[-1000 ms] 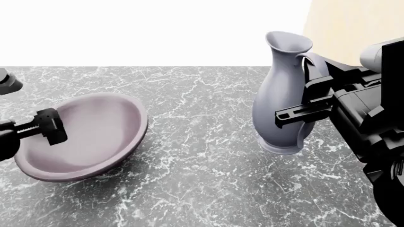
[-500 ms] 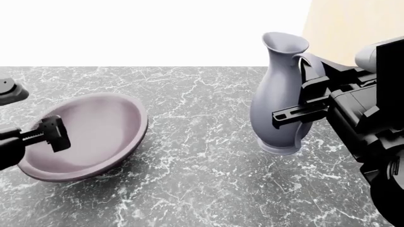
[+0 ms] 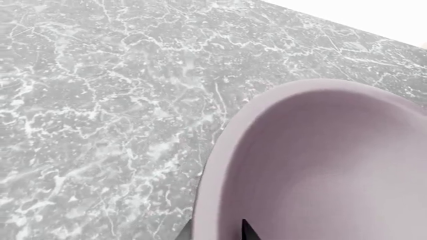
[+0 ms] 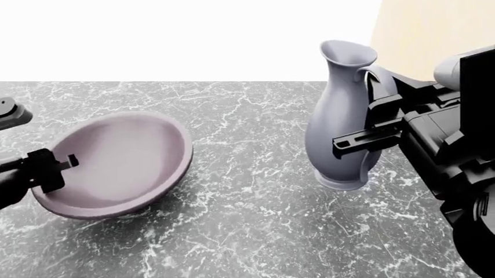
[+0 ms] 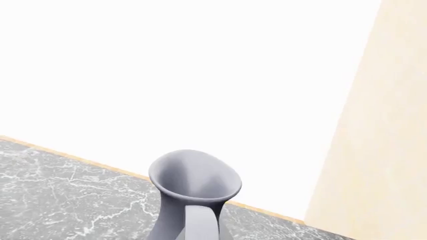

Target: Pick the pitcher and bowl and place them in the sink. Then turn on the water.

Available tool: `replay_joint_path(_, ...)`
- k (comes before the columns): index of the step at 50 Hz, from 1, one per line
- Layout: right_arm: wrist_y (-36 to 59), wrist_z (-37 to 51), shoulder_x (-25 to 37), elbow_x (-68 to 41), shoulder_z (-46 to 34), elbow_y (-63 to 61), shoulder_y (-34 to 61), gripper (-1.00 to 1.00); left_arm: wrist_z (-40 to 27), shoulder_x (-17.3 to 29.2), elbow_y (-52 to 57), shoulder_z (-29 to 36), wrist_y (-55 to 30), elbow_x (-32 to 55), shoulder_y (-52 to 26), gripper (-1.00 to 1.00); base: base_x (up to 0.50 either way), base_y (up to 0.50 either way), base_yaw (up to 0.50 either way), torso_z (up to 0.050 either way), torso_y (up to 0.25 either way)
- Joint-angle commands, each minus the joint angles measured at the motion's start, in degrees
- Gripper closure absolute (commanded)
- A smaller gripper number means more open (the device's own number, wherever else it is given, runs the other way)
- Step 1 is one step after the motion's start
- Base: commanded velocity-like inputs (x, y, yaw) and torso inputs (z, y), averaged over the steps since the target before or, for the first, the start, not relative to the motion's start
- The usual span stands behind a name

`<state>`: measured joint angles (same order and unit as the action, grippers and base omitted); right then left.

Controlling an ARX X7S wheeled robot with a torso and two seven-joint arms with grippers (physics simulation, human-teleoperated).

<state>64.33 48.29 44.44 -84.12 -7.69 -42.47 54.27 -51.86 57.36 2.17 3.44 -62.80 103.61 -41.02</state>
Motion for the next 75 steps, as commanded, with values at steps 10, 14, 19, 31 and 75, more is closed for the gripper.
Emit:
replay_joint_path(10, -0.4, -0.1, 0.2, 1.4, 0.3, -0.1, 0.4, 1.0, -0.4, 0.9, 1.1, -0.8, 1.1, 1.3, -1.2, 1.0, 0.0, 0.0, 0.0, 0.0, 0.0)
replay_joint_path(14, -0.4, 0.1, 0.3, 1.2, 0.3, -0.2, 0.5, 1.0, -1.6, 1.8, 2.5, -1.7, 1.2, 3.1, -2.8, 1.0, 0.0, 0.0, 0.0, 0.003, 0.0)
replay_joint_path(19, -0.6, 0.4, 0.6, 0.7, 0.5, -0.4, 0.5, 1.0, -3.2, 2.8, 4.8, -2.8, 1.4, 5.6, -5.6, 1.0, 0.0, 0.0, 0.0, 0.0, 0.002)
replay_joint_path(31, -0.8, 1.4, 1.2, -0.7, 0.8, -0.8, 0.8, 1.0, -5.2, 2.9, 10.0, -3.4, 2.0, 9.2, -8.9, 1.0, 0.0, 0.0, 0.0, 0.0, 0.001)
replay_joint_path(75, -1.6, 8.1, 3.3, -5.6, 0.6, -3.0, 2.2, 1.0, -9.5, 3.6, 23.5, -6.2, 5.6, 18.9, -14.0, 1.0, 0.0, 0.0, 0.0, 0.0, 0.001)
